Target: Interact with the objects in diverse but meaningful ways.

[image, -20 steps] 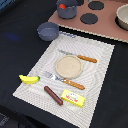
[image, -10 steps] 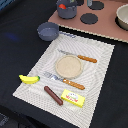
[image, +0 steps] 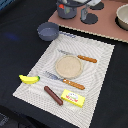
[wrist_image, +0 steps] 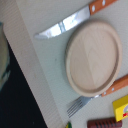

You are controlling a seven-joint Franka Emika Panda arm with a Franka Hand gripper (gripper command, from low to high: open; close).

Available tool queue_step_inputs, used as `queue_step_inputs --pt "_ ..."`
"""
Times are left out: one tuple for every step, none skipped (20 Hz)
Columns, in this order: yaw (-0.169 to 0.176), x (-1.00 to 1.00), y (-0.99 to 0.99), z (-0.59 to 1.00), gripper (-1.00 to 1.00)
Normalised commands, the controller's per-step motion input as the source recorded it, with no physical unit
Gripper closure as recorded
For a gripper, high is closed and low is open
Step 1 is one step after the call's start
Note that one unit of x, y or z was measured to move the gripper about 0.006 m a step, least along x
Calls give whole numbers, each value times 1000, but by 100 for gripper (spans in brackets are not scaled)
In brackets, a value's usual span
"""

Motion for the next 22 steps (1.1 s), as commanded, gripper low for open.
queue_step_inputs --pt "-69 117 -820 -174 -100" --pt "-70 109 -817 -174 -100" --pt "-71 91 -817 -174 -100" --pt "-76 37 -811 -191 -100" --pt "-78 0 -811 -220 -100" --pt "-81 0 -803 -251 -100" --pt "-83 0 -800 -309 -100" --pt "-75 -34 -809 -349 -100" --pt "-64 -117 -820 -366 -100" --pt "-59 -171 -823 -389 -100" --pt "-58 -186 -820 -391 -100" --pt "-61 -189 -809 -389 -100" --pt "-65 -194 -803 -386 -100" --pt "-72 -220 -783 -389 -100" --pt "-85 -229 -749 -369 -100" --pt "-92 -220 -731 -349 -100" --pt "-92 -223 -726 -331 -100" --pt "-91 -217 -729 -323 -100" --pt "-91 -209 -726 -297 -100" --pt "-87 -163 -743 -220 -100" --pt "-86 -49 -757 -94 -100" --pt "-91 0 -749 0 -100"
